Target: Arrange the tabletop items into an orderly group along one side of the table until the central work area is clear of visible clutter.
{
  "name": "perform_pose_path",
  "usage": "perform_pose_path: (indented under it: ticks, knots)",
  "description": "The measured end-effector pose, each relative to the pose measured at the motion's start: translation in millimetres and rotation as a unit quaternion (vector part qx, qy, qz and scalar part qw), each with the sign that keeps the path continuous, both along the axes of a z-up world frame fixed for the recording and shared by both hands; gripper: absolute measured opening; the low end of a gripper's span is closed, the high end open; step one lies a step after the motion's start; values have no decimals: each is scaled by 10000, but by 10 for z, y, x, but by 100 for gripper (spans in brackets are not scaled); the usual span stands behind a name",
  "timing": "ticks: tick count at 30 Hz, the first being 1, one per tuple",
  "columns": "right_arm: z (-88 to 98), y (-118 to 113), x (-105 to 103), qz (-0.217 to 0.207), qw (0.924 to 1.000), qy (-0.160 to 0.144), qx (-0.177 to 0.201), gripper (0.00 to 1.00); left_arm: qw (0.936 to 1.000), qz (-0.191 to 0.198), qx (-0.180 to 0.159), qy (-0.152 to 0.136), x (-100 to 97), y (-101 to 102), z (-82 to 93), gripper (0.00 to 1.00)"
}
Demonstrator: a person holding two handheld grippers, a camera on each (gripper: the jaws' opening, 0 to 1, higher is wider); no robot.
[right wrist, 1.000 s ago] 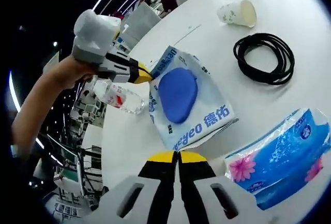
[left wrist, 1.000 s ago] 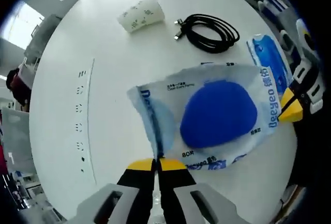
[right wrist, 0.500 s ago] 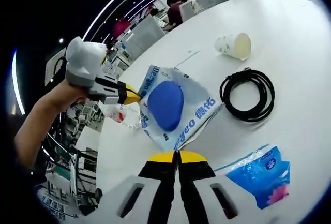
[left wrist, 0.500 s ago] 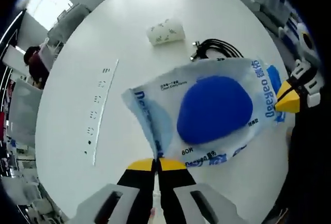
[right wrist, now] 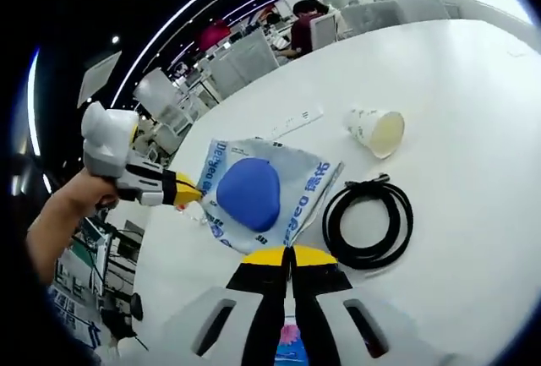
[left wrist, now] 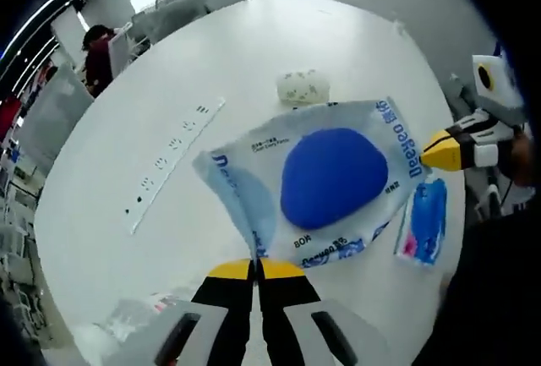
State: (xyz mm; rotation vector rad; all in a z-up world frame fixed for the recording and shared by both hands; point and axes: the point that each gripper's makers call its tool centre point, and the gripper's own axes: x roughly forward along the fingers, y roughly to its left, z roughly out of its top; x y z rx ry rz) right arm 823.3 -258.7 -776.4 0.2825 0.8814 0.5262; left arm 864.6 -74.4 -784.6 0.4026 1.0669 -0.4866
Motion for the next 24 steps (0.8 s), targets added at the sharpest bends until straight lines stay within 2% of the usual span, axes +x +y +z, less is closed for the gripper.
perform_pose_path:
  ticks: [5, 9, 12, 15, 16, 18, 21, 24]
  knots:
    - [-52, -70, 112, 213, 9997, -18, -152, 0, 9979, 511, -367, -132, -55, -26, 33, 0]
    - [-105, -105, 280, 506, 9984, -47, -256, 0, 9938, 895, -612, -260, -123, -75, 34, 0]
    - [-126, -129, 482, 801, 9958, -224, -374, 0, 9875, 1279, -852, -351, -156, -130, 28, 0]
    - [-103, -157, 611, 901, 9948, -270, -382, 0, 9793, 1633, -1104, -462, -124, -143, -16, 0]
    - [-94, -167, 622, 938, 9945, -269, -384, 0, 9788, 1649, -1117, -473, -125, -144, -35, 0]
    - [-102, -178, 726, 1073, 9931, -266, -382, 0, 9722, 1876, -1296, -536, -95, -167, -71, 0]
    - [-97, -223, 867, 1296, 9896, -352, -523, 0, 9622, 2174, -1540, -566, -62, -215, -127, 0]
    - [-108, -243, 948, 1431, 9867, -425, -646, 0, 9560, 2365, -1662, -509, -41, -254, -189, 0]
